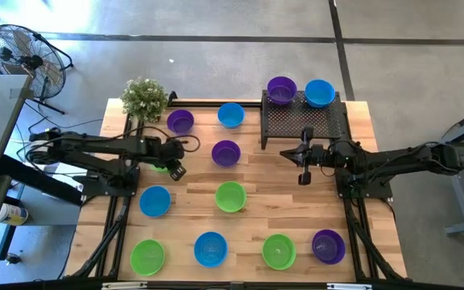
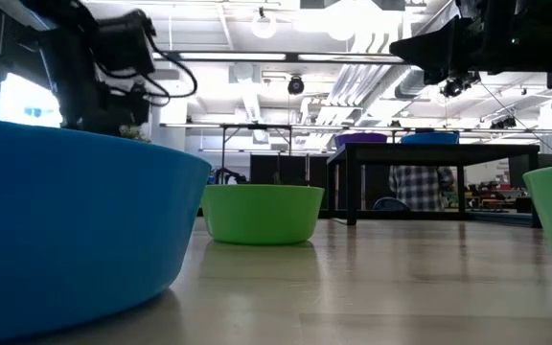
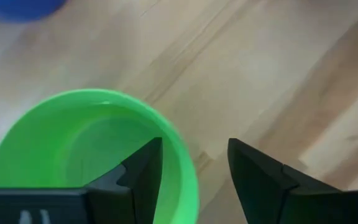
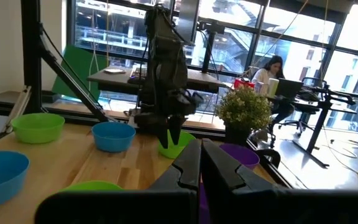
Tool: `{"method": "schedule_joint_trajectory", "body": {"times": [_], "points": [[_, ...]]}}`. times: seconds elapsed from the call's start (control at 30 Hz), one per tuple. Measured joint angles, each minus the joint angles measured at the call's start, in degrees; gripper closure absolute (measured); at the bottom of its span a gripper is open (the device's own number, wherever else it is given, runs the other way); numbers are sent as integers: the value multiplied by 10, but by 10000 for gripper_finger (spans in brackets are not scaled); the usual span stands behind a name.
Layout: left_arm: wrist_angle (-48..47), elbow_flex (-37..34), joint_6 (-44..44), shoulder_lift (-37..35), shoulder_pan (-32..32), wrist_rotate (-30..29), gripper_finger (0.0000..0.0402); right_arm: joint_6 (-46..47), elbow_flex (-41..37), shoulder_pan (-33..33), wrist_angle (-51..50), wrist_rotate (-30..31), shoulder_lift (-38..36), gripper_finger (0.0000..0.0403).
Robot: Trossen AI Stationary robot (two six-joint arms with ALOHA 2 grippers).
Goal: Pick & Place Mini bowls
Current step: Put the green bowl on the shelf
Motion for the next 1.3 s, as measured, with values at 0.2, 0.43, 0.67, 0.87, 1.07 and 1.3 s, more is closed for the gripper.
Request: {"method": "schedule_joint_trajectory", "body": {"times": [0.2,0.43,0.67,0.87,1.07,1.3], "points": [[4,0,-6,40,0,-6,254,-2,0,12,0,18,0,402],[5,-1,20,66,0,-6,354,-2,1,13,0,19,0,402],[-21,34,45,56,-12,-37,391,2,1,15,-1,21,0,403],[-4,119,101,56,-81,-72,397,-1,1,34,-3,61,0,402],[131,149,203,58,-191,-67,399,-2,1,48,-6,68,0,402],[264,150,273,59,-266,-64,400,69,6,61,-36,72,0,402]]}}
